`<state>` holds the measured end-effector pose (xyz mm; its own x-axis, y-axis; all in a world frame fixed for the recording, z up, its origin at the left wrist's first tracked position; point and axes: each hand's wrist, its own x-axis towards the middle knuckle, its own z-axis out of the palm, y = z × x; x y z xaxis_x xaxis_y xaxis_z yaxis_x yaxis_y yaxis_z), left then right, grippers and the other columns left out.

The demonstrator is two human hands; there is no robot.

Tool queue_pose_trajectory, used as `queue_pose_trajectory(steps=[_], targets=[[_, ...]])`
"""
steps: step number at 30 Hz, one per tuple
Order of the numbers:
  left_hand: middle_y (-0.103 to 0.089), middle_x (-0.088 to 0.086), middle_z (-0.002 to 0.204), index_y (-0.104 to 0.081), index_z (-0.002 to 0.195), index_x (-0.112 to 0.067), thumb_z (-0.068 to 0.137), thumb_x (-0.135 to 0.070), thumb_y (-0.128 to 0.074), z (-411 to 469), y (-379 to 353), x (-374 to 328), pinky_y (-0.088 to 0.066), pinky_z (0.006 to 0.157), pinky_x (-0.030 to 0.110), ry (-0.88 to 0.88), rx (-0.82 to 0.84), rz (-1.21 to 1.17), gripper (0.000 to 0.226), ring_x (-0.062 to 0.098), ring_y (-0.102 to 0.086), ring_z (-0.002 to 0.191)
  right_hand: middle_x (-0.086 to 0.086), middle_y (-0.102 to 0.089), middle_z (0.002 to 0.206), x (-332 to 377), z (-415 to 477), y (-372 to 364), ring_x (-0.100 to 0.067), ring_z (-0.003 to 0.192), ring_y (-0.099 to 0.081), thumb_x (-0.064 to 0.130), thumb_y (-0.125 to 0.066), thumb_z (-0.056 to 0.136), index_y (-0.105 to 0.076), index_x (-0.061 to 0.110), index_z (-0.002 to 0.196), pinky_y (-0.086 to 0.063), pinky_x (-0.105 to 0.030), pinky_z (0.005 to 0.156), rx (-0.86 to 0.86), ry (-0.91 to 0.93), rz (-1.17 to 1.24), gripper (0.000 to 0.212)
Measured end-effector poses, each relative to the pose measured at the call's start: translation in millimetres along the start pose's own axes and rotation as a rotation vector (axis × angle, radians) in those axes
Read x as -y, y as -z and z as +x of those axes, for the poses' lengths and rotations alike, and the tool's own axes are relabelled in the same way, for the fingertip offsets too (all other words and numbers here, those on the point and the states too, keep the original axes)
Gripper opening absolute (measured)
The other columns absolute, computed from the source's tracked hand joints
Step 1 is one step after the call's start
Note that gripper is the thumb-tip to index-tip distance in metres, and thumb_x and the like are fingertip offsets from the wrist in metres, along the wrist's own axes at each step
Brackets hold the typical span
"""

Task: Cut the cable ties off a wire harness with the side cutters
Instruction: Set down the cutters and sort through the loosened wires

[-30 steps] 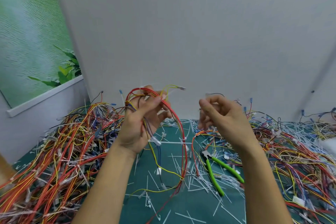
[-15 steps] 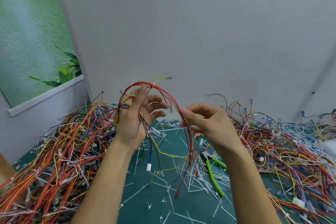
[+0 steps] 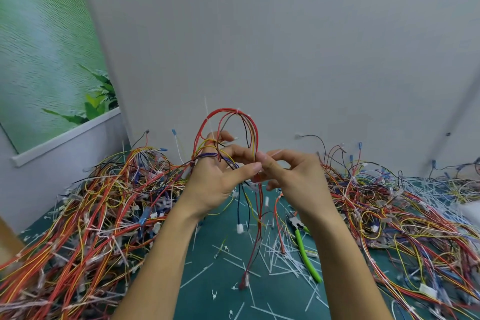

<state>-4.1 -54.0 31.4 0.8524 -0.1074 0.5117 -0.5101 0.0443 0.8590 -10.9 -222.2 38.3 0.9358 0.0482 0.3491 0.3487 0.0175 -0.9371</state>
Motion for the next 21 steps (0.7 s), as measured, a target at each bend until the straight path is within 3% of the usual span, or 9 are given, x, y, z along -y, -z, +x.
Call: queue_pose_trajectory(steps=[3,5,10,13,15,16,18,21], targets=[[-0.07,0.023,0.096,-0.035,0.119,-0.011,0.085,0.004,-0.072,-0.4,-0.8,-1.6,-0.058,0.084,0.038,-0.02,0.01,-0.005,0.053,0.026,-0.071,0.091,-0.009,-0.078,0.087,1.5,0.2,0.5,-0.023,0.075,-0.077,0.019,-0.074,0.093,-0.077,0.0,0.087,-0.058,-0.023,0.06,0.018,-0.002,0.046,0.021],[-0.071,0.017,0.097,-0.034,0.121,-0.007,0.087,0.01,-0.067,-0.9,-1.0,-1.4,-0.057,0.084,0.031,-0.039,0.006,0.009,0.05,0.023,-0.071,0.093,-0.007,-0.079,0.088,2.2,-0.4,1.0,-0.023,0.077,-0.078,0.022,-0.076,0.091,-0.077,0.0,0.088,-0.06,-0.024,0.062,0.026,-0.001,0.05,0.022],[-0.072,0.0,0.089,-0.036,0.128,0.016,0.092,0.013,-0.06,-2.2,-2.8,-2.5,-0.054,0.077,0.02,0.004,0.053,0.049,0.043,0.01,-0.071,0.087,-0.007,-0.079,0.084,2.8,-1.1,1.2,-0.02,0.069,-0.077,0.02,-0.08,0.088,-0.075,-0.001,0.089,-0.057,-0.022,0.055,-0.012,-0.001,0.062,0.021],[-0.071,-0.003,0.097,-0.039,0.127,0.023,0.095,0.01,-0.058,-3.5,-2.6,-3.1,-0.054,0.082,0.02,0.039,0.078,0.081,0.04,0.009,-0.069,0.097,-0.004,-0.078,0.082,3.1,-1.6,1.8,-0.017,0.065,-0.075,0.021,-0.081,0.088,-0.075,0.001,0.088,-0.054,-0.022,0.05,-0.011,-0.003,0.042,0.021],[-0.068,0.004,0.112,-0.052,0.13,0.007,0.099,0.001,-0.057,-5.1,-2.9,-4.8,-0.053,0.097,0.03,0.052,0.106,0.071,0.033,0.019,-0.065,0.115,-0.002,-0.077,0.078,3.5,-2.4,2.4,-0.02,0.066,-0.076,0.024,-0.08,0.088,-0.073,0.002,0.089,-0.051,-0.022,0.046,0.015,-0.009,0.018,0.023],[-0.063,0.011,0.123,-0.064,0.125,-0.011,0.098,-0.005,-0.057,-6.7,-4.2,-6.4,-0.05,0.106,0.039,0.045,0.127,0.06,0.029,0.025,-0.06,0.124,-0.002,-0.076,0.077,3.6,-2.8,2.4,-0.023,0.067,-0.077,0.025,-0.079,0.089,-0.071,0.002,0.089,-0.049,-0.023,0.043,0.034,-0.011,0.007,0.025],[-0.052,0.027,0.138,-0.071,0.109,-0.045,0.095,-0.01,-0.052,-8.9,-7.0,-11.5,-0.046,0.11,0.053,0.03,0.177,0.013,0.042,0.034,-0.051,0.135,-0.001,-0.076,0.078,3.6,-3.2,2.4,-0.026,0.068,-0.078,0.027,-0.076,0.091,-0.068,0.001,0.091,-0.045,-0.023,0.039,0.071,-0.003,-0.019,0.027],[-0.059,0.027,0.135,-0.067,0.102,-0.051,0.095,-0.008,-0.051,-10.5,-9.6,-14.0,-0.049,0.105,0.053,0.035,0.209,-0.066,0.046,0.034,-0.054,0.133,0.0,-0.076,0.082,3.6,-3.5,2.9,-0.026,0.069,-0.077,0.025,-0.073,0.094,-0.067,0.009,0.089,-0.046,-0.023,0.04,0.089,0.025,-0.045,0.018]])
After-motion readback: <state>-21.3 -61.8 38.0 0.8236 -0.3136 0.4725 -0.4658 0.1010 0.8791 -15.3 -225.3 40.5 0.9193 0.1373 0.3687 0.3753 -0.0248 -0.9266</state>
